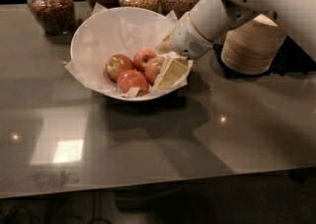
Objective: Pick apple from white bowl
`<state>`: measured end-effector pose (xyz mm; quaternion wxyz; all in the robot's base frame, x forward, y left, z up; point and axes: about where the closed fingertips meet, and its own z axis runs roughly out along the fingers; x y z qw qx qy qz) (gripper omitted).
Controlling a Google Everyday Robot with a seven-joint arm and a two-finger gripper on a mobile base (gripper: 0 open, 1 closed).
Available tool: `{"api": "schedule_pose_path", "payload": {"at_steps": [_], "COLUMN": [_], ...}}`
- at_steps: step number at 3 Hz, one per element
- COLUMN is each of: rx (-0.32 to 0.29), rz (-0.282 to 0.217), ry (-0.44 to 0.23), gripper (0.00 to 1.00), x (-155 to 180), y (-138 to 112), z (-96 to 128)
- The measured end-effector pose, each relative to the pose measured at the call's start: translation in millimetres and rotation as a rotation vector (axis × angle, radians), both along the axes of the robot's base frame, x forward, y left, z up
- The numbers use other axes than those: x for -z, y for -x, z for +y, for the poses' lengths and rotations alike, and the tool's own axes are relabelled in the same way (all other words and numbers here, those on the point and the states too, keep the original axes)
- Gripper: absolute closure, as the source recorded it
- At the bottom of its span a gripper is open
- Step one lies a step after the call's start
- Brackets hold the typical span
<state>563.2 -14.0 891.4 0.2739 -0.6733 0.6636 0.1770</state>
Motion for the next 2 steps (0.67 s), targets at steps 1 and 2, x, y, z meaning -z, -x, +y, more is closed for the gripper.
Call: {"api": "schedule_pose_path", "payload": {"at_steps": [1, 2], "rx": [0.015, 0.019], "rz": [0.025, 0.035], "ry": [0.012, 0.019], "gripper": [0.23, 0.23], "x": [12.6, 18.0], "y": [-7.6, -12.2], "z": [3.6, 5.2]}}
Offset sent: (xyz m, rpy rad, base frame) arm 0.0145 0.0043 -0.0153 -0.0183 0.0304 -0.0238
